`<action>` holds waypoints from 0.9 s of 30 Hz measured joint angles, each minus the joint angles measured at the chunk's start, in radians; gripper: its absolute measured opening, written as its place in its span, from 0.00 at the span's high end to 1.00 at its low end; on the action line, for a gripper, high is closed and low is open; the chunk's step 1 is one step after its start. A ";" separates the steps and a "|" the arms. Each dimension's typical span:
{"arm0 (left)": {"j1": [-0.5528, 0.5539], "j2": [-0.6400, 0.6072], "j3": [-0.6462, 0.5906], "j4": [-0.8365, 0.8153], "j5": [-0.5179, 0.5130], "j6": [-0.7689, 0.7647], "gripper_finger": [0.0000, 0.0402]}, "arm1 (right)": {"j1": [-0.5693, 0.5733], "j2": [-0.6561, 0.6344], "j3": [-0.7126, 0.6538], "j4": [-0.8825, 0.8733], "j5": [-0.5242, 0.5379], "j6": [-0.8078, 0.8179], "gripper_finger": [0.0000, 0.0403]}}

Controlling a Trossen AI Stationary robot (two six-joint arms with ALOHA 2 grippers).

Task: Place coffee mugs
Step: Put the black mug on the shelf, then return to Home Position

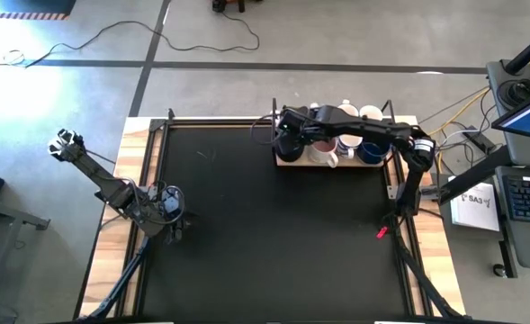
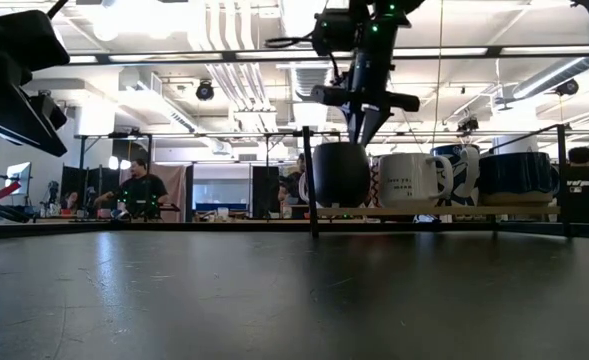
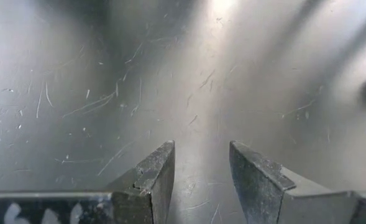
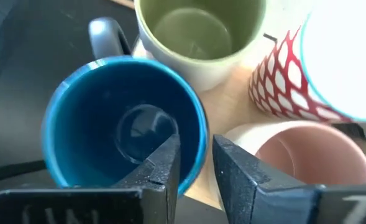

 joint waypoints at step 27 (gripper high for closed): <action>-0.001 -0.126 0.185 -0.179 -0.070 0.031 0.66 | 0.201 -0.175 -0.008 -0.111 -0.062 -0.301 0.81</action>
